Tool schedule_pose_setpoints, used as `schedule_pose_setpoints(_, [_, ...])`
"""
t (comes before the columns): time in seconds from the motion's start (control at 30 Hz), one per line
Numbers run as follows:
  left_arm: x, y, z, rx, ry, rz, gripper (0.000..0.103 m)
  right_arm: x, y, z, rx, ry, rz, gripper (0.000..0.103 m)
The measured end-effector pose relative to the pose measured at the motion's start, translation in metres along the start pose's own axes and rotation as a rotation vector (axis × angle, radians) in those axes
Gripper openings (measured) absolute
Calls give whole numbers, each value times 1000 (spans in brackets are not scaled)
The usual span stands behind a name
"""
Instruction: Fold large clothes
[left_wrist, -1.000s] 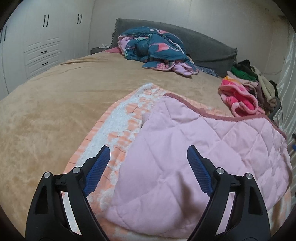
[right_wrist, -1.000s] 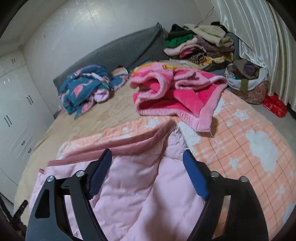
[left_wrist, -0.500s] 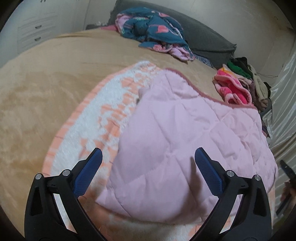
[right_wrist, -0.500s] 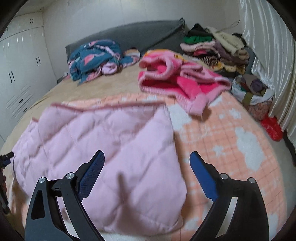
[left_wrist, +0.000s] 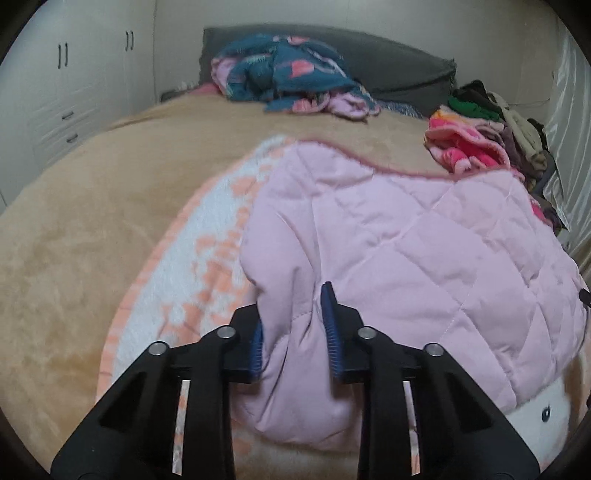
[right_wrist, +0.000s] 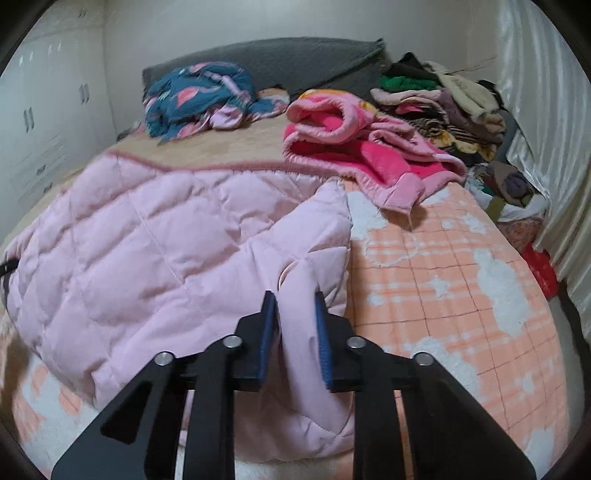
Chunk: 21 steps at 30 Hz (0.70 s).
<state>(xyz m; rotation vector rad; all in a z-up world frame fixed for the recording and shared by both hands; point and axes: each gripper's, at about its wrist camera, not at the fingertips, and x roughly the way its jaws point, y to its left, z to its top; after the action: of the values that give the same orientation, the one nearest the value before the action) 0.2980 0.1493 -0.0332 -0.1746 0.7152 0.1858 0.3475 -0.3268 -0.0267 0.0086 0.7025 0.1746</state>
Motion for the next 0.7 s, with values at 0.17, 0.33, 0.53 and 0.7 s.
schedule_pose_setpoints(0.17, [4,2,23,-32,-42,1,12,5,-4,22,54,-33,-31,14])
schedule_pose_setpoints(0.33, [17,-11,40,0,-65,25,12,26,-11,41,113,-23,-61,12])
schedule_pose_setpoints(0.53, [45,-14,41,2,-38,46,12,64,-34,40,246,59,-55,9])
schedule_pose_setpoints(0.7, [61,-16,39,15,-16,65,14,80,-24,28,174,100,-99,9])
